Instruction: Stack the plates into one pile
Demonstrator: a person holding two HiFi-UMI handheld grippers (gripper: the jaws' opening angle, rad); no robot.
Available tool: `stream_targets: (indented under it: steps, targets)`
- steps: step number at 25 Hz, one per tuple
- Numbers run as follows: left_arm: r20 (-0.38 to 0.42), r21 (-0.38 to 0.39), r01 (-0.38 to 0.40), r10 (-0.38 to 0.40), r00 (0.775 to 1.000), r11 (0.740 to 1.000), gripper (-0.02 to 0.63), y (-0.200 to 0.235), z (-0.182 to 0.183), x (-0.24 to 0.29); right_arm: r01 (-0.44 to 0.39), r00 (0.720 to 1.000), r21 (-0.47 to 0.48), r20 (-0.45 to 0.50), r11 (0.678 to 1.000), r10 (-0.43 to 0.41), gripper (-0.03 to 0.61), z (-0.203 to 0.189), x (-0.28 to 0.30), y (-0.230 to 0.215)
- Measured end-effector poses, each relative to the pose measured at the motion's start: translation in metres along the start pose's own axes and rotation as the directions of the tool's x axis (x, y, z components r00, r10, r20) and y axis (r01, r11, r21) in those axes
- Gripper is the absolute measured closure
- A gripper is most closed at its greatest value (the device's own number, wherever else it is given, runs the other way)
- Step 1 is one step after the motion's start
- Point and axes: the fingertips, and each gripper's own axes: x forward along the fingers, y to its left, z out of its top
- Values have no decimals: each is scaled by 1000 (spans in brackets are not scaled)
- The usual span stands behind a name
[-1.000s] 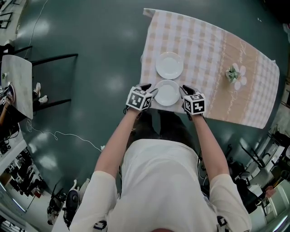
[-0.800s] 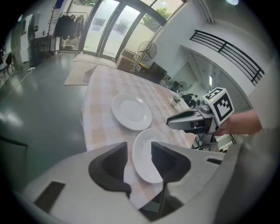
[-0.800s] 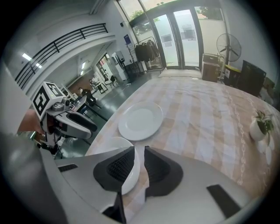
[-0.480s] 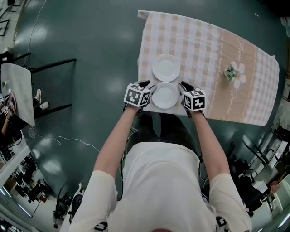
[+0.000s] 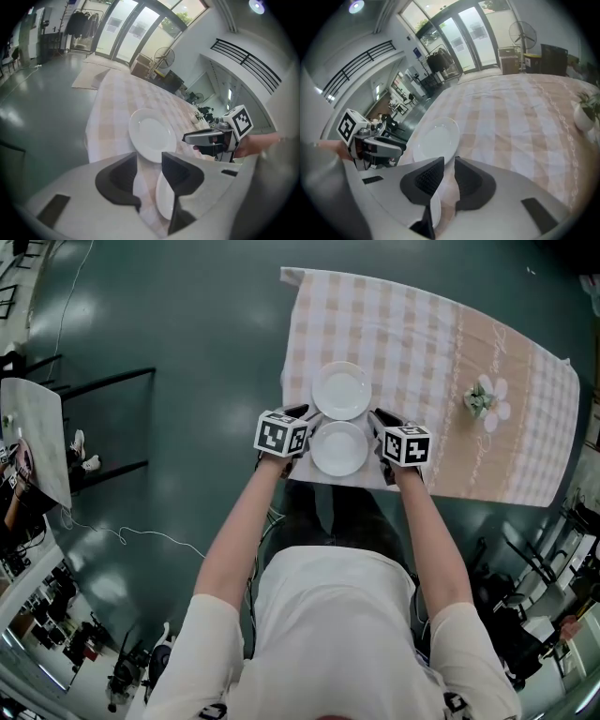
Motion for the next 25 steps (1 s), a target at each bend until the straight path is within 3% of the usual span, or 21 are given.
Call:
stream_targets:
  steps: [17,25]
  targets:
    - [75,-176,63,-50,996,982,443,15,13,19,-82,994,227,82,970,65,491,16,22,-16]
    - [70,-173,54,-42,997,983,457,20,12,23,-105,991,255,102,961,82,491,20,28,-15]
